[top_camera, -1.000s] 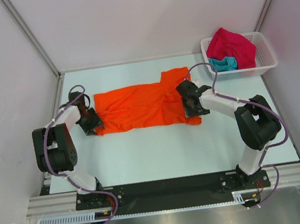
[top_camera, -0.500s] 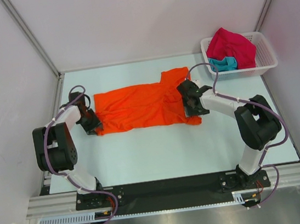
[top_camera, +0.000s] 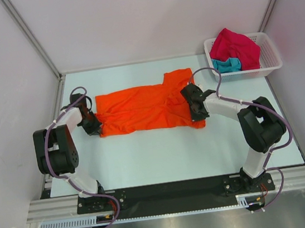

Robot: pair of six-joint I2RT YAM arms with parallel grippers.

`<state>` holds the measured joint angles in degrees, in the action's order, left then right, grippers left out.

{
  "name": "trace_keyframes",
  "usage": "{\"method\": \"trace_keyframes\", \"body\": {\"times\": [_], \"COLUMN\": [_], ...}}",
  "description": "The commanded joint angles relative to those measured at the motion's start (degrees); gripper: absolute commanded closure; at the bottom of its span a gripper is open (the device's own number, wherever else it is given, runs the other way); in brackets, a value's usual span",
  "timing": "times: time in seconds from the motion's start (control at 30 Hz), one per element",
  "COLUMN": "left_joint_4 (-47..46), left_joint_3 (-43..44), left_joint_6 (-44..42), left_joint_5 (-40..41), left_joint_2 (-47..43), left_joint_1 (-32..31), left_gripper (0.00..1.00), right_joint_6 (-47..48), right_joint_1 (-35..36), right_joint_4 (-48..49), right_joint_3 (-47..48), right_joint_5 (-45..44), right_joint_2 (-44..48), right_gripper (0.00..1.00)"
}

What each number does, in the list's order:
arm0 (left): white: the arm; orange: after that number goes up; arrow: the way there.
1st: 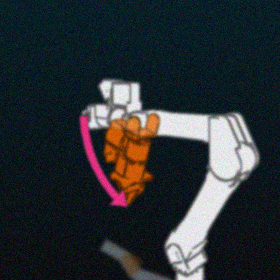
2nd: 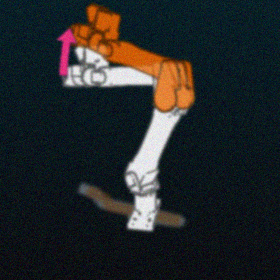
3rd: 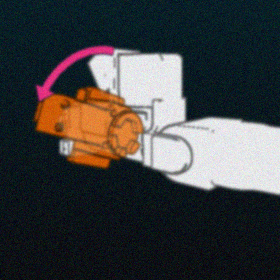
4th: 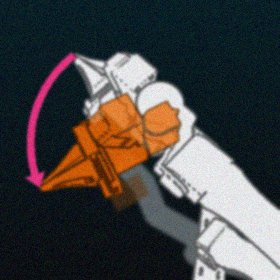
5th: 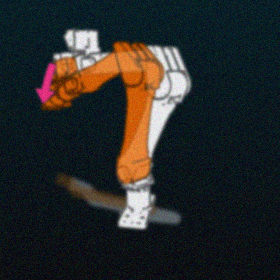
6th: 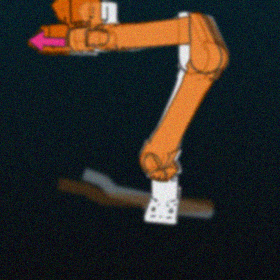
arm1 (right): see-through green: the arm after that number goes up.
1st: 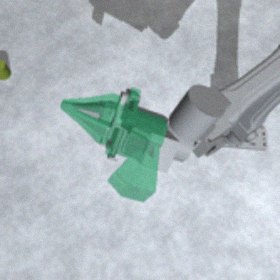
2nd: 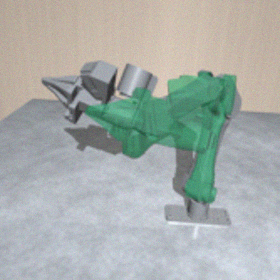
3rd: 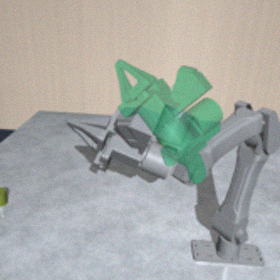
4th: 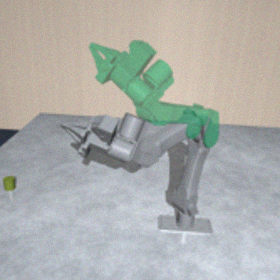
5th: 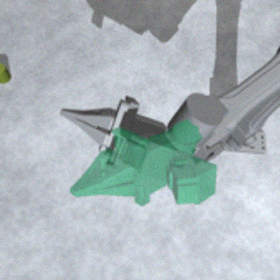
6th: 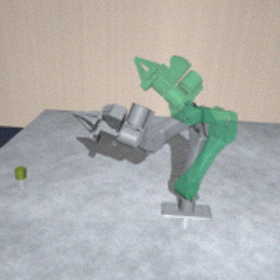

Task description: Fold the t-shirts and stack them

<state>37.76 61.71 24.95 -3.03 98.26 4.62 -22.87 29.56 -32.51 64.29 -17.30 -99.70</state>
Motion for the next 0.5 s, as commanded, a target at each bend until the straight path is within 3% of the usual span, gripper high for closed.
{"method": "trace_keyframes", "body": {"times": [0.0,0.47], "left_joint_4": [-0.3,1.9], "left_joint_3": [0.5,0.1], "left_joint_6": [-0.5,-2.4], "left_joint_5": [0.8,1.9], "left_joint_2": [-1.3,-5.0], "left_joint_1": [-0.2,4.8], "left_gripper": [1.00,1.00], "right_joint_6": [0.1,-2.0], "right_joint_1": [0.1,-7.5], "right_joint_4": [0.9,-2.4], "right_joint_3": [-0.6,-3.3], "right_joint_5": [-1.1,-6.4], "right_joint_2": [2.8,8.3], "right_gripper": [1.00,1.00]}}
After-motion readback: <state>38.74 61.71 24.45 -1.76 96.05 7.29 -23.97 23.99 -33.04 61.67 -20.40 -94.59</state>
